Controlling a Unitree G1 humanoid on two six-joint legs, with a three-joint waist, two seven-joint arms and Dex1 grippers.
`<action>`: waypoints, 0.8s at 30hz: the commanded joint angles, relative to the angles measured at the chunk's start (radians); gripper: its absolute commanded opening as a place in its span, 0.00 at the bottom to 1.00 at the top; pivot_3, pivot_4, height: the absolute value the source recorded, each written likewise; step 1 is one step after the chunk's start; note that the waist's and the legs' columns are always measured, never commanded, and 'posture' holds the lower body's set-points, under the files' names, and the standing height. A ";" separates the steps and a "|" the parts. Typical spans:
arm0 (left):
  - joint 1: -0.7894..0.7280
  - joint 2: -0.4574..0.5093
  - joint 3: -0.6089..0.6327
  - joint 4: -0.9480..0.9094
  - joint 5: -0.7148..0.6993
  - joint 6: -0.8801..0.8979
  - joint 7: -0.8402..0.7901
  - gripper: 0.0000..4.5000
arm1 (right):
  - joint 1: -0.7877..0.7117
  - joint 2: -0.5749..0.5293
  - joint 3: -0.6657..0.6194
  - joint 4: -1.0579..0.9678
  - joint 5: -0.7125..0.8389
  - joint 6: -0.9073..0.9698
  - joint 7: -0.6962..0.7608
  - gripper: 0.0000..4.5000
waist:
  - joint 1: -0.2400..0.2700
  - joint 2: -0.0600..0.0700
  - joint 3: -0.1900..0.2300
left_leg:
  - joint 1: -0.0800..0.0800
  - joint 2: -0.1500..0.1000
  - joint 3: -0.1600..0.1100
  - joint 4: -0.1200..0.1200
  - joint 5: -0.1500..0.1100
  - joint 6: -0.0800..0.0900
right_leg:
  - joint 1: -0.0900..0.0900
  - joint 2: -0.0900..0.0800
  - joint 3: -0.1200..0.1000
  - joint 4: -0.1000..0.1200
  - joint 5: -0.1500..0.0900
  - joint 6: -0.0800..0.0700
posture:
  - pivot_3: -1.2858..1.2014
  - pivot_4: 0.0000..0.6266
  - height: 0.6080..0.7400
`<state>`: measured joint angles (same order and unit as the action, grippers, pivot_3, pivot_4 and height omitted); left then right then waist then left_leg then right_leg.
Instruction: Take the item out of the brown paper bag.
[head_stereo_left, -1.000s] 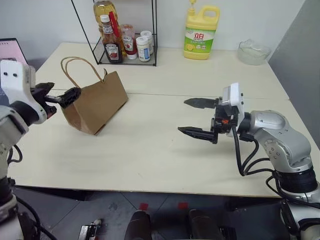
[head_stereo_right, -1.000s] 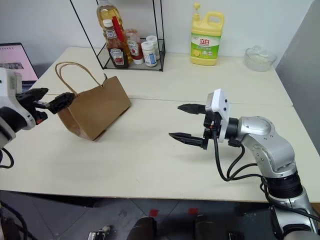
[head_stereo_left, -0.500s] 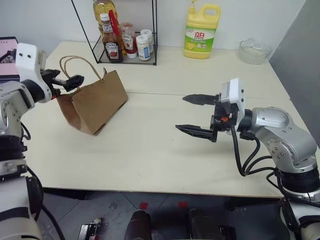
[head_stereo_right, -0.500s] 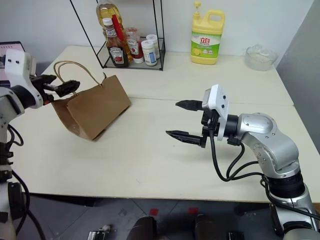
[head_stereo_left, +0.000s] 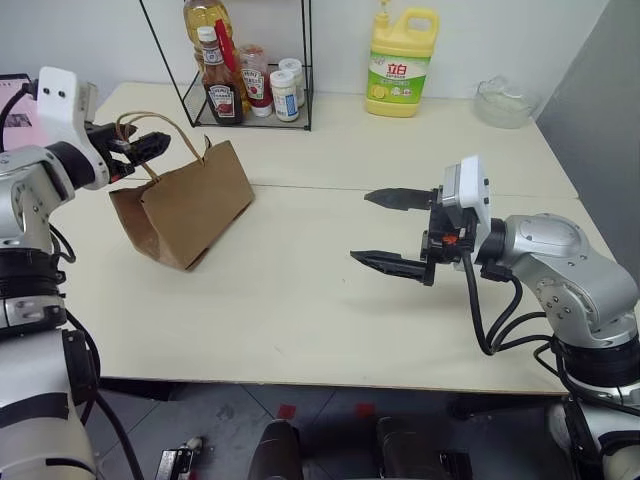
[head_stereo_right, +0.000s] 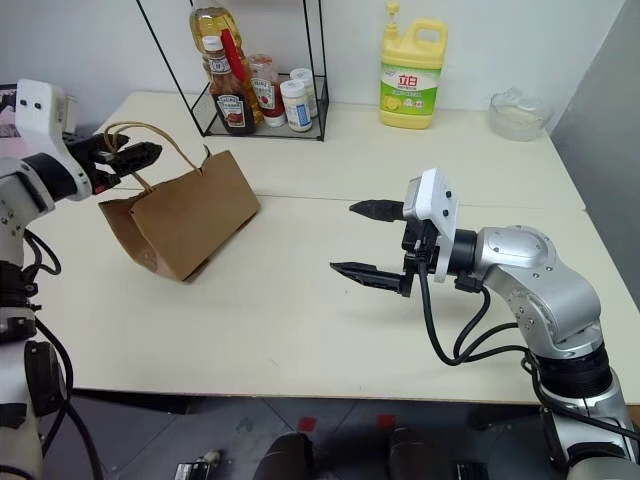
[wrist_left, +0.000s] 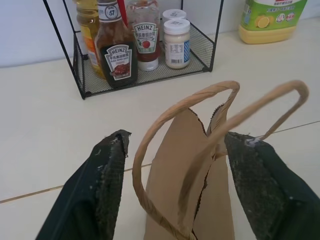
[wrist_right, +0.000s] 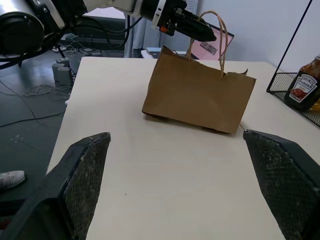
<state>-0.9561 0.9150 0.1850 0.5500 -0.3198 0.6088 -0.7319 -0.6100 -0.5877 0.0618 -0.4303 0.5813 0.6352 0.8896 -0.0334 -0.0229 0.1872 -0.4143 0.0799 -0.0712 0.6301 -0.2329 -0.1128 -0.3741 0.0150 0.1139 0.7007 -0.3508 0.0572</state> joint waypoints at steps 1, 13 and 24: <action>-0.053 0.016 0.004 0.031 0.027 -0.048 -0.015 0.58 | -0.013 -0.008 -0.025 -0.040 0.019 -0.006 -0.006 1.00 | 0.000 0.000 0.000 | 0.000 0.000 0.000 0.000 0.000 0.000 | 0.000 0.000 0.000 0.000 0.000 0.000 | 0.52 0.24 1.00; -0.135 0.005 -0.015 0.174 0.057 -0.100 -0.123 0.00 | 0.005 -0.009 -0.033 -0.059 0.025 -0.001 -0.023 1.00 | -0.002 0.000 0.000 | -0.001 0.000 -0.002 0.000 0.000 0.000 | 0.000 0.000 -0.003 0.000 0.000 0.000 | 0.52 0.24 1.00; -0.252 -0.011 -0.068 0.245 0.072 -0.146 -0.313 0.00 | 0.020 -0.032 -0.045 -0.089 0.050 0.021 -0.026 1.00 | -0.002 0.000 0.000 | -0.002 0.000 -0.005 0.000 0.001 0.000 | 0.000 0.000 -0.006 0.001 0.000 0.000 | 0.52 0.24 1.00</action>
<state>-1.1465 0.8940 0.1183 0.8037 -0.2513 0.4928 -0.9971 -0.5918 -0.6061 0.0509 -0.4780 0.6118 0.6536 0.8659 -0.0349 -0.0229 0.1872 -0.4169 0.0798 -0.0769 0.6306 -0.2323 -0.1133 -0.3737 0.0149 0.1067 0.7016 -0.3510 0.0568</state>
